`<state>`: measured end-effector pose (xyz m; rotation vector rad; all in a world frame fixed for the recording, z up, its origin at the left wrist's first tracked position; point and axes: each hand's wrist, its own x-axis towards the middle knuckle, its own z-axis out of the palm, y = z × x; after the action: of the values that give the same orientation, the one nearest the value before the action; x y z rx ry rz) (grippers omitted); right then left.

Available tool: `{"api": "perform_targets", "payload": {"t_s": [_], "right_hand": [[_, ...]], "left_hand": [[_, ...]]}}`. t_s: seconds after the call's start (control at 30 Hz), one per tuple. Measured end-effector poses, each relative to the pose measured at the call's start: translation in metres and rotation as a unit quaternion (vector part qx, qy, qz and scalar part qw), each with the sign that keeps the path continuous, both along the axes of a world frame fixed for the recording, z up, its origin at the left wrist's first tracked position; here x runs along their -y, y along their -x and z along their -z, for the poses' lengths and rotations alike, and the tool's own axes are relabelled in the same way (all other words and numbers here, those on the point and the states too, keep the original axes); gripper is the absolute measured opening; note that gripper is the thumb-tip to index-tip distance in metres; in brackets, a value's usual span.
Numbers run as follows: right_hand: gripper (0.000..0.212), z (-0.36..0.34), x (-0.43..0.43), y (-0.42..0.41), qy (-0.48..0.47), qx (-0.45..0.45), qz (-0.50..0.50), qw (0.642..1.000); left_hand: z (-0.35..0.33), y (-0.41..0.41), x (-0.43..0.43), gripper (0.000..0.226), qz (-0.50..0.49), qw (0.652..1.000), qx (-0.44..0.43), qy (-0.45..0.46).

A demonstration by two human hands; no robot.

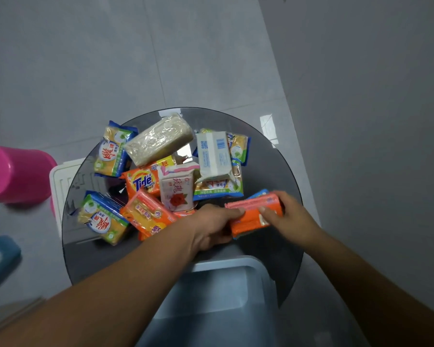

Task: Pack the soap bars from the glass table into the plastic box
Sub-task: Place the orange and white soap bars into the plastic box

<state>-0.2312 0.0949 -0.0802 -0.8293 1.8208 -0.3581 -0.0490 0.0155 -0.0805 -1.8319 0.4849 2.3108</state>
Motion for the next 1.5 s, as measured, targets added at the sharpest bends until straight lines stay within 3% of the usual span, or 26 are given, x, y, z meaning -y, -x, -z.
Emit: {"api": "perform_targets", "payload": {"t_s": [0.13,0.3,0.4,0.47,0.6,0.73,0.83,0.9,0.97,1.07,1.2,1.37,1.5], "right_hand": [[0.058,0.001,-0.025,-0.020,-0.048,0.035,0.063,0.996],[0.061,0.007,-0.030,-0.025,-0.047,0.055,0.133,0.988],[0.062,0.009,-0.027,-0.026,-0.047,0.062,0.141,0.987],[0.064,0.011,-0.024,-0.029,-0.050,0.074,0.136,0.987],[0.066,0.001,-0.006,-0.034,-0.051,0.019,0.160,0.986],[0.049,-0.024,0.024,-0.037,0.049,-0.052,0.138,0.988],[0.030,-0.042,0.061,-0.046,0.109,-0.024,0.114,0.987],[0.029,-0.048,0.087,-0.053,0.119,0.007,0.108,0.987],[0.031,-0.047,0.106,-0.058,0.112,0.018,0.096,0.989],[0.037,-0.039,0.121,-0.065,0.089,0.018,0.076,0.993],[0.038,-0.032,0.125,-0.070,0.070,0.050,0.098,0.991],[0.035,-0.053,0.118,-0.075,0.099,0.035,0.124,0.987],[0.036,-0.089,0.121,-0.096,0.165,0.048,0.135,0.976]], "left_hand": [[-0.002,-0.007,-0.001,0.028,0.084,0.994,0.034,0.056],[-0.012,-0.010,0.004,0.041,0.168,0.981,0.039,0.093],[-0.023,-0.015,0.012,0.052,0.235,0.962,0.049,0.128],[-0.033,-0.024,0.018,0.046,0.263,0.951,0.047,0.152],[-0.055,-0.046,0.025,0.032,0.256,0.947,0.046,0.188],[-0.082,-0.061,0.035,0.022,0.174,0.944,0.010,0.280],[-0.096,-0.058,0.057,0.019,0.099,0.881,0.041,0.460],[-0.095,-0.050,0.079,0.022,0.155,0.807,0.110,0.560],[-0.088,-0.040,0.100,0.040,0.267,0.759,0.163,0.572],[-0.070,-0.030,0.116,0.057,0.397,0.763,0.173,0.480],[-0.054,-0.025,0.113,0.051,0.429,0.768,0.140,0.454],[-0.064,-0.032,0.102,0.045,0.372,0.773,0.122,0.500],[-0.089,-0.054,0.085,0.042,0.182,0.799,0.097,0.564]]}}
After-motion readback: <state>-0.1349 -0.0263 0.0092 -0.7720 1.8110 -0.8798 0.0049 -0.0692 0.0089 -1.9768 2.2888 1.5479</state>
